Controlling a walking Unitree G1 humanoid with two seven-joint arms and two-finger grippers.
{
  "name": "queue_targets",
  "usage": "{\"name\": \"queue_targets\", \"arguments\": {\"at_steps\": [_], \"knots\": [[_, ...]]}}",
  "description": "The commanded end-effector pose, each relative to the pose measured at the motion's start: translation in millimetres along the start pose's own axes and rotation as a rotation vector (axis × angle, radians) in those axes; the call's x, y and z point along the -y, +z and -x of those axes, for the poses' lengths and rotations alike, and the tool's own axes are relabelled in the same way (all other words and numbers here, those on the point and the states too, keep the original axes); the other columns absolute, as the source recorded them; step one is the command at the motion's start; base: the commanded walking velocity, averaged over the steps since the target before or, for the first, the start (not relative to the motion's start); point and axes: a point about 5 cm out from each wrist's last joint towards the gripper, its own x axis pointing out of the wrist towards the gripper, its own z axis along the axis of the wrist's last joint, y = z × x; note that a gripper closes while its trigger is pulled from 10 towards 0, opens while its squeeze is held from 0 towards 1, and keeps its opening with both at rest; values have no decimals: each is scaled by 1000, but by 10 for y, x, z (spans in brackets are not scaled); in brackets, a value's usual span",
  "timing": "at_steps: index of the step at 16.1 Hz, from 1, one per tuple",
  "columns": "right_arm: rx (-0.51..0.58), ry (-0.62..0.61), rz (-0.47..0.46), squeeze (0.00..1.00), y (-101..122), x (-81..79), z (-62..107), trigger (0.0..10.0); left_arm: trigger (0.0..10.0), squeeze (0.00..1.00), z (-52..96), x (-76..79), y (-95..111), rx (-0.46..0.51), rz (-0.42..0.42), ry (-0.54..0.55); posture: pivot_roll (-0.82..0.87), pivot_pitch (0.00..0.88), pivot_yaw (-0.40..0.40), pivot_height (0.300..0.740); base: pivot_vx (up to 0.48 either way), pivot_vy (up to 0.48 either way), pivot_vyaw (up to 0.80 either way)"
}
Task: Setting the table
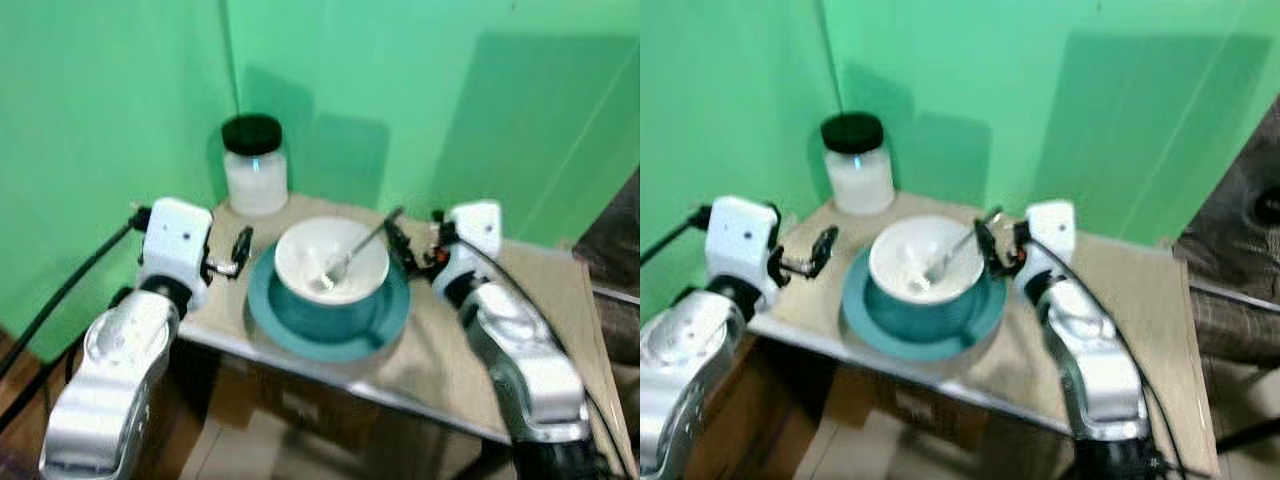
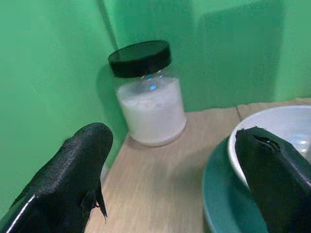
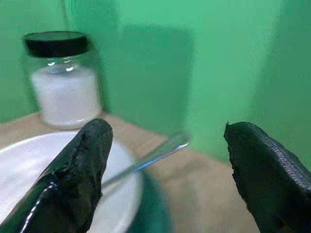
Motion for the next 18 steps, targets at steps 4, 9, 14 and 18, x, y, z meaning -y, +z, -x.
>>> {"name": "queue_targets", "arguments": {"at_steps": [4,9,14,18], "knots": [[46,260,207,0,94,64,-118,10000,10000,0,-9,46,24,4,-45,-50,7,0,5,740,68,0,0],[-5,508,356,1000,121,29,-446,10000,10000,0,-5,-43,-70,-45,-105,-124,-6,5,9,740,0,0,0],[-177,817,585,0,125,-161,-847,10000,10000,0,36,-122,-98,-75,-167,-334,-25,25,-1,740,0,0,0],[-319,864,715,0,155,-100,-974,10000,10000,0,99,-60,-82,-69,-168,-464,-29,34,-3,740,0,0,0]]}}
